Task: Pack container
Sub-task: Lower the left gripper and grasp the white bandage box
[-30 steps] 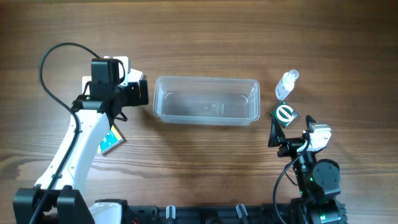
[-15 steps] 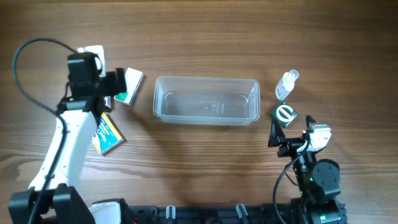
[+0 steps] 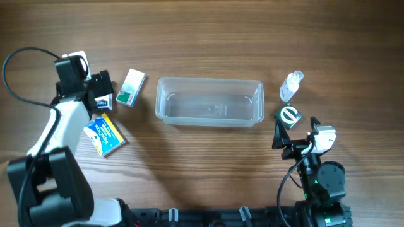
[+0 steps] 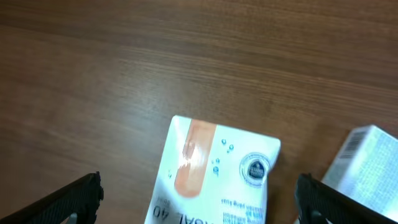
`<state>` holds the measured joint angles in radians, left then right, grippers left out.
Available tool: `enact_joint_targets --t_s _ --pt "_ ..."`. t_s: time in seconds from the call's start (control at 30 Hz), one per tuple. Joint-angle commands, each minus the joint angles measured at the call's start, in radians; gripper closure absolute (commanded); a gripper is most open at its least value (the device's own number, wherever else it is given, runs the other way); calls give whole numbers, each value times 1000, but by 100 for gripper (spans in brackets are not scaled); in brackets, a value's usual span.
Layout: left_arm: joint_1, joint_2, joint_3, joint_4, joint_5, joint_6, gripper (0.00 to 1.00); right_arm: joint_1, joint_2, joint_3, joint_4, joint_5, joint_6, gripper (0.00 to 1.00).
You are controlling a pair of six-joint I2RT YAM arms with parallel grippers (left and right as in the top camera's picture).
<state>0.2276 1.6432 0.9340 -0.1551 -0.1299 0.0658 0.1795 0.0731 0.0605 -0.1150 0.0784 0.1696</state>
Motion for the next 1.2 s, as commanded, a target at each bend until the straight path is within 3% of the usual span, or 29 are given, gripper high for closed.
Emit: enact_joint_targets --t_s 0.0,0.57,0.8,1.0,1.17 --pt "5 69 1 52 11 -3 0 -4 -3 -4 5 -13 -11 0" --pt "5 200 1 110 58 -3 0 -4 -3 -4 5 -13 -10 0" --pt "5 201 1 95 58 -3 24 -4 -3 -4 5 -13 -10 0" --pt "5 192 3 111 58 -3 30 -4 -3 -4 5 -13 -10 0" --pt "3 87 3 111 58 -11 31 -4 -3 -4 5 -13 -10 0"
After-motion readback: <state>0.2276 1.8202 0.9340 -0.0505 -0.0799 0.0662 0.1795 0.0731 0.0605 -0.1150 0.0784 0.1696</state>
